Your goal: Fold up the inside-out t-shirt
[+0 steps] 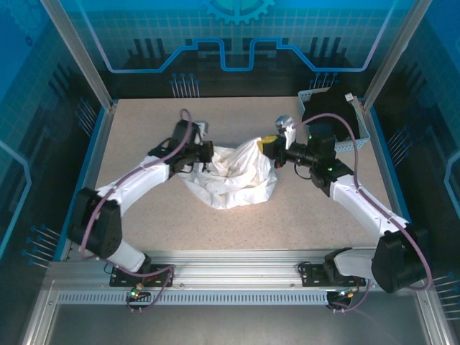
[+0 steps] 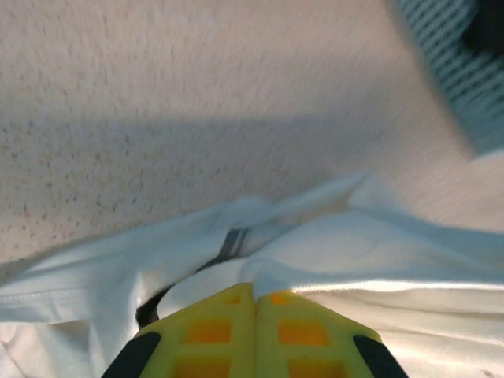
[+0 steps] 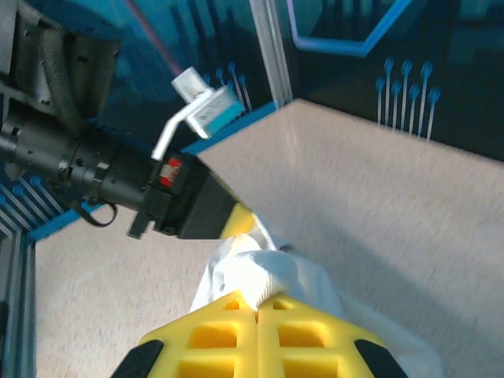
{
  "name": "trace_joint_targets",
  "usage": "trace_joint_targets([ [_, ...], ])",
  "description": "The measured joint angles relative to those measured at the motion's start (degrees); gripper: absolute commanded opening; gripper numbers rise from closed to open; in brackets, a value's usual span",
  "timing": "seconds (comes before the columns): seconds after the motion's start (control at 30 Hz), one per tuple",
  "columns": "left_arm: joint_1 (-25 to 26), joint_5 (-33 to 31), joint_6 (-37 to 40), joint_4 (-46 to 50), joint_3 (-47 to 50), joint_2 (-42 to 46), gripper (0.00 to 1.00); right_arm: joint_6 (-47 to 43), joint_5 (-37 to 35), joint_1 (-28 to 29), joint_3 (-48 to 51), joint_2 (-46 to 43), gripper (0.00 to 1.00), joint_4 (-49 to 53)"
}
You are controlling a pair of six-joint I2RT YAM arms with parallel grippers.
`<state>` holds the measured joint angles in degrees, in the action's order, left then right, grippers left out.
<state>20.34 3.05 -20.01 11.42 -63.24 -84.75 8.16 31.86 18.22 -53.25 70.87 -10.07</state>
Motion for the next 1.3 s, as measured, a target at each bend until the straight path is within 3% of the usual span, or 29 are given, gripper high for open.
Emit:
trace_joint_targets([
  [0.13, -9.33, 7.39, -8.72, -5.03, 0.04, 13.22, 0.0, -0.92, -4.52, -0.85, -2.43, -8.31, 0.0, -0.79],
  [0.27, -11.91, 11.37, -14.86, -8.98, -0.66, 21.79, 0.0, -2.47, -9.07, -0.94, 0.2, -16.02, 0.0, -5.99],
  [0.47, -12.41, 17.4, -20.63, -11.15, -1.55, 20.9, 0.0, -5.2, -10.93, 0.26, -0.85, -9.38, 0.0, -4.28],
  [0.67, -20.39, 18.05, -23.52, -7.98, -1.55, 21.29, 0.0, -6.91, -15.06, -1.31, 1.86, -10.88, 0.0, 2.23],
  [0.87, -12.31, 16.63, -18.8, -2.54, -1.36, 21.09, 0.0, -7.76, -13.16, -1.75, 2.01, -11.34, 0.0, 4.07],
  [1.07, -11.02, 11.06, -15.5, 0.48, 13.73, 20.92, 0.0, -10.99, -5.84, -3.13, 1.64, -10.27, 0.0, 9.03],
  [1.17, -10.97, 8.04, -14.29, 2.45, 19.28, 18.47, 0.11, -11.93, -0.37, -3.5, -0.46, -7.72, 0.0, 11.21],
  [1.3, -9.73, 5.27, -11.63, 2.95, 20.2, 15.19, 0.42, -12.31, 3.37, -3.19, -2.38, -4.39, 0.0, 12.74],
])
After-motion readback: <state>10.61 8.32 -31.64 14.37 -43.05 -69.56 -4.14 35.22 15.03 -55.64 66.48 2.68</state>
